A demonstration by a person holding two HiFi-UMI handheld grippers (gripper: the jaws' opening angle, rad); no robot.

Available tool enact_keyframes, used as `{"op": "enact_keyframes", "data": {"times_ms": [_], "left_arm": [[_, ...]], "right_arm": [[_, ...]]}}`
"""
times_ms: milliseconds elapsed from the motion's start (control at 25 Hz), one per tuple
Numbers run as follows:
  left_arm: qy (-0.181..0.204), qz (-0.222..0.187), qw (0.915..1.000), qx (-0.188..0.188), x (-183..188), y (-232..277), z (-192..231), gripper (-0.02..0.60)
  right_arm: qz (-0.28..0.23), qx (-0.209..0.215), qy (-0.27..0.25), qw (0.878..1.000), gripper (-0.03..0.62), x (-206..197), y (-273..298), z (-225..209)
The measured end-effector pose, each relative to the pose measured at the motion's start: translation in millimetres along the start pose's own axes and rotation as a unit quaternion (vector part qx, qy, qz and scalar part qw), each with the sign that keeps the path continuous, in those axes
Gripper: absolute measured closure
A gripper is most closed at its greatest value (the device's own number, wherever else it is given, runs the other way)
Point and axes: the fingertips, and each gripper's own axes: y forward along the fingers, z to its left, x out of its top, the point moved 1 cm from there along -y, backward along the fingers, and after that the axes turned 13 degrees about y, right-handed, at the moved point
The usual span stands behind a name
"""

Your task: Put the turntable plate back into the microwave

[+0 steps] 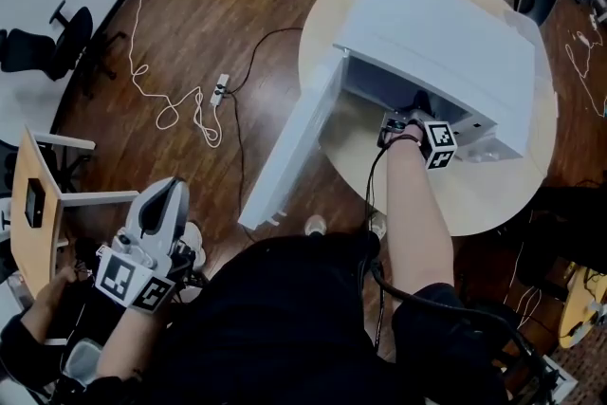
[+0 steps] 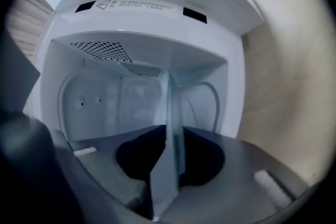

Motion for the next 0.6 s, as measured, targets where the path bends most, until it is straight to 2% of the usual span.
{"op": "enact_keyframes", "data": {"times_ms": [80, 120, 240, 400, 520, 600], "left_arm": [[-0.005, -0.004, 1.0, 0.002, -1, -1, 1, 0.58], [-0.011, -0.006, 0.9999, 0.004, -3, -1, 2, 0.579], [-0.025, -0.01, 0.9996, 0.001, -8, 3, -1, 0.58], [-0.032, -0.02, 0.9992, -0.014, -7, 14, -12, 0.58], [-0.033, -0.021, 0.999, -0.021, -7, 19, -20, 0.58], [-0.032, -0.018, 0.999, -0.026, -9, 21, -27, 0.58]], "right_arm": [[0.005, -0.019, -0.003, 1.0, 0.426, -1, -4, 2], [0.01, -0.03, -0.009, 0.999, 0.402, -4, -6, 2], [0.02, -0.081, -0.03, 0.996, 0.402, -8, -21, -8], [0.045, -0.149, -0.09, 0.984, 0.402, -15, -39, -21], [0.047, -0.164, -0.09, 0.981, 0.402, -18, -49, -29], [0.046, -0.168, -0.07, 0.982, 0.41, -16, -49, -37]]}}
